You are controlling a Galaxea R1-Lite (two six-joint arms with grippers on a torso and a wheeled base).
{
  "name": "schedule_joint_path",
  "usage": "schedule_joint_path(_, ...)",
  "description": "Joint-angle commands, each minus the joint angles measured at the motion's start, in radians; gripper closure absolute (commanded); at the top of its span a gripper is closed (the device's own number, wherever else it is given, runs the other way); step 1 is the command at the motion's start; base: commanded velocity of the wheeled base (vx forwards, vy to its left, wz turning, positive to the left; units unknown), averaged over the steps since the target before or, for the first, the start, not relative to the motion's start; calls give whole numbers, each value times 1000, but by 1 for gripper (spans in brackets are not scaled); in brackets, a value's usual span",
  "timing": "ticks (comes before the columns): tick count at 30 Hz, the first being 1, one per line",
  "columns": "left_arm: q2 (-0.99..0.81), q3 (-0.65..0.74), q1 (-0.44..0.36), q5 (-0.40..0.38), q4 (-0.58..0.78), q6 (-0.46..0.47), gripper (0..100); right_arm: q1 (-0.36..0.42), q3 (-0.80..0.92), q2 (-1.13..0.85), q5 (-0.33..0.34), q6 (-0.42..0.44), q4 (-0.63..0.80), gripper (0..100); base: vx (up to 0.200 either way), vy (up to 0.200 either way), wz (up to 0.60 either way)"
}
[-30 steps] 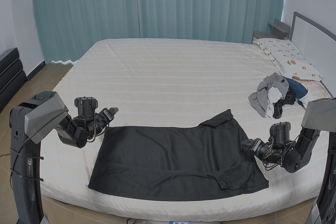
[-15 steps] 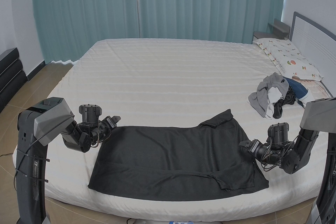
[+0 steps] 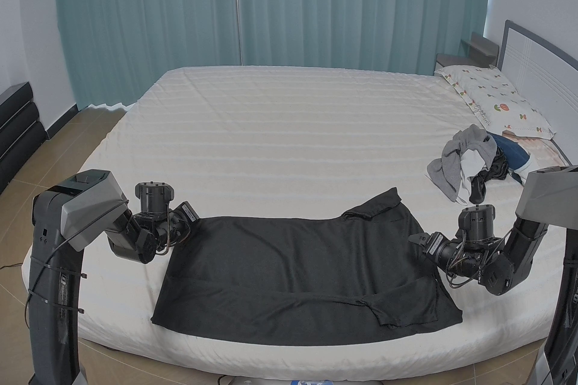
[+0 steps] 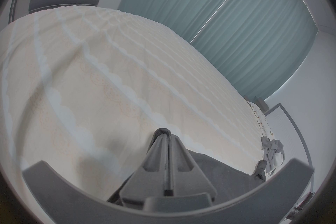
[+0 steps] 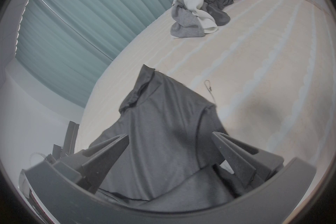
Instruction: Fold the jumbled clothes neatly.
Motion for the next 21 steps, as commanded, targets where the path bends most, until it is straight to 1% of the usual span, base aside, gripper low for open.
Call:
schedule_joint_path(1,-5,12,18,7,-25,-8,100,48,-73,-38,-3,48,14,0,0,0,0)
schedule_joint_path(3,-5,20,23,8,-40,-19,100,77,-98,-40,-8,65,33,0,0,0,0)
schedule_joint_path(5,-7,29,28,7,-44,-36,100,89,-128,-38,-9,60,69,0,0,0,0)
schedule_joint_path(9,-8,32,29,5,-52,-69,100,70,-223,-22,-9,59,138,0,0,0,0)
schedule_joint_path(10,-8,32,29,-1,-51,-86,100,34,-282,0,0,48,174,0,0,0,0)
schedule_joint_path(11,-8,32,28,-1,-52,-92,100,24,-299,6,3,43,183,0,0,0,0)
schedule_joint_path(12,-7,32,29,-1,-52,-108,100,-7,-357,38,9,25,209,0,0,0,0)
schedule_joint_path(16,-8,32,26,-3,-51,-157,100,-93,-507,185,64,-3,226,0,0,0,0)
schedule_joint_path(17,-8,34,26,-3,-51,-158,100,-98,-516,196,70,-4,226,0,0,0,0)
schedule_joint_path(18,-8,32,28,-3,-51,-160,100,-122,-555,248,98,-18,226,0,0,0,0)
schedule_joint_path(21,-7,32,28,-4,-51,-161,100,-153,-602,296,115,-102,226,0,0,0,0)
